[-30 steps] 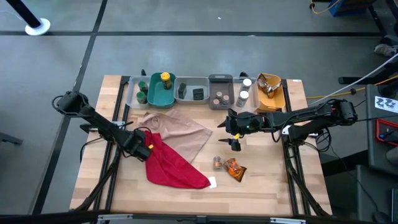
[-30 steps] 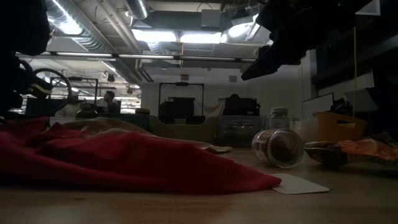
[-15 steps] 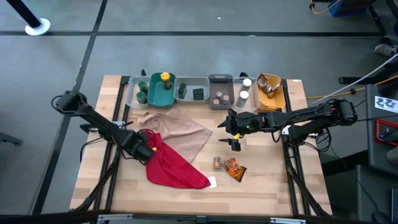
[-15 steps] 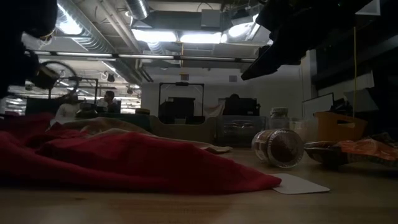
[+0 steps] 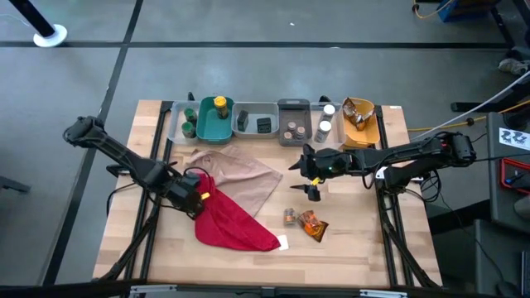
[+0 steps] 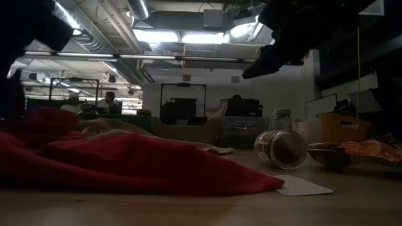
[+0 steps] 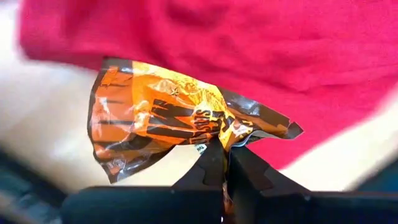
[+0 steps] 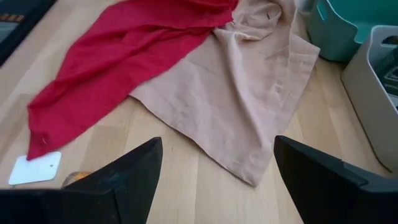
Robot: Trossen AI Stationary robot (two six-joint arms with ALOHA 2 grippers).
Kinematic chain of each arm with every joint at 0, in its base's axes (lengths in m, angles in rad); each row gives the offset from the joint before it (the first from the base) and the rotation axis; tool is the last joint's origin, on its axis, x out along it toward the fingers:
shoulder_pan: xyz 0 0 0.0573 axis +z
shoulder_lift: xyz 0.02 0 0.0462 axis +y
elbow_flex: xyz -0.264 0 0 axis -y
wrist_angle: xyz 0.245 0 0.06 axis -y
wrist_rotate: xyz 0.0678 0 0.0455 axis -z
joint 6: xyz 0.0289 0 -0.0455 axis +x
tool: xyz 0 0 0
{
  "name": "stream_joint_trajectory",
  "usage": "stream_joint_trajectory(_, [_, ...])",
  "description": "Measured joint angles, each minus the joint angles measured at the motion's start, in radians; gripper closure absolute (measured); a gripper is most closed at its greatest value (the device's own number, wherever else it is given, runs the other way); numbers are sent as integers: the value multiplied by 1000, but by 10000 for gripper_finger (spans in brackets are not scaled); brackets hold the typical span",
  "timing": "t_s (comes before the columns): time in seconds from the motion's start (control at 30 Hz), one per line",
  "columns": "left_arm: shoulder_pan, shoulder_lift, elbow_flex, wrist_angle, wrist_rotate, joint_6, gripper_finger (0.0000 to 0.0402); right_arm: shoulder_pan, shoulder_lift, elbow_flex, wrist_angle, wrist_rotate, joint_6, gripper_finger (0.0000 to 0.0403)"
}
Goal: Sort spices by type
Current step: Put the orange seasoning bag into the yellow bin
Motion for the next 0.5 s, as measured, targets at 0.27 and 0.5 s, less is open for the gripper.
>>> stream_joint_trajectory(0.27, [27,-79,8,343,-191,114,402,0,1,0,142,-20,-39,95])
stream_joint_trajectory(0.5, [129,-26,8,616,-291,211,401,1,1,0,350,-41,-61,95])
